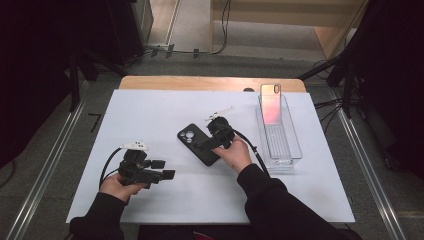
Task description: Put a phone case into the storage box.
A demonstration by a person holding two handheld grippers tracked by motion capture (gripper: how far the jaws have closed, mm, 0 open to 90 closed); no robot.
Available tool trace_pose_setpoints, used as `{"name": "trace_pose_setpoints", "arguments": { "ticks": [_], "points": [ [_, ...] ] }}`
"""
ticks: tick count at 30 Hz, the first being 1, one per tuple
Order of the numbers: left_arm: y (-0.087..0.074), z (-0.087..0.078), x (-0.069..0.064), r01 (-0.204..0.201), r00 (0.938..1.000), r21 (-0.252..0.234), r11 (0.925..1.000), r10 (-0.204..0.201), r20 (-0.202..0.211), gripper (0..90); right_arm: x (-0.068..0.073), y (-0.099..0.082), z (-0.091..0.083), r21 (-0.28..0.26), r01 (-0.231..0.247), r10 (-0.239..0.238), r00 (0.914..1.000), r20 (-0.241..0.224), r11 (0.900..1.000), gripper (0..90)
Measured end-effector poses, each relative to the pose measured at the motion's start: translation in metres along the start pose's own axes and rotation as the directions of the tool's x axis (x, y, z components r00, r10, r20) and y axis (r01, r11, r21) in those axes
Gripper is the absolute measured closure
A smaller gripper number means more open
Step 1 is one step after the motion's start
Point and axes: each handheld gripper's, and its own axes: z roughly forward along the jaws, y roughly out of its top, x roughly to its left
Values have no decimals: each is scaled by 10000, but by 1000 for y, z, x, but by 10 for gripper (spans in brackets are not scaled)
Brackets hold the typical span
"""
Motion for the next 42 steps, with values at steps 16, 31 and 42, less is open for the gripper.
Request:
{"name": "trace_pose_setpoints", "arguments": {
  "ticks": [16, 31, 42],
  "points": [
    [0, 0, 0, 16, 10000, 65, 10000, -15, -16, 314, -2, -8, 20, 908, 360, -367, 9993, 55, 9952, 34],
    [0, 1, 1, 76, 10000, 156, 9998, -76, -30, 314, 13, -9, 27, 1303, 1280, -1441, 9820, 1223, 9832, 42],
    [0, 0, 1, 158, 9998, 93, 9998, -157, -80, 314, 18, -11, 29, 1385, 1556, -1783, 9690, 1712, 9781, 87]
  ]
}}
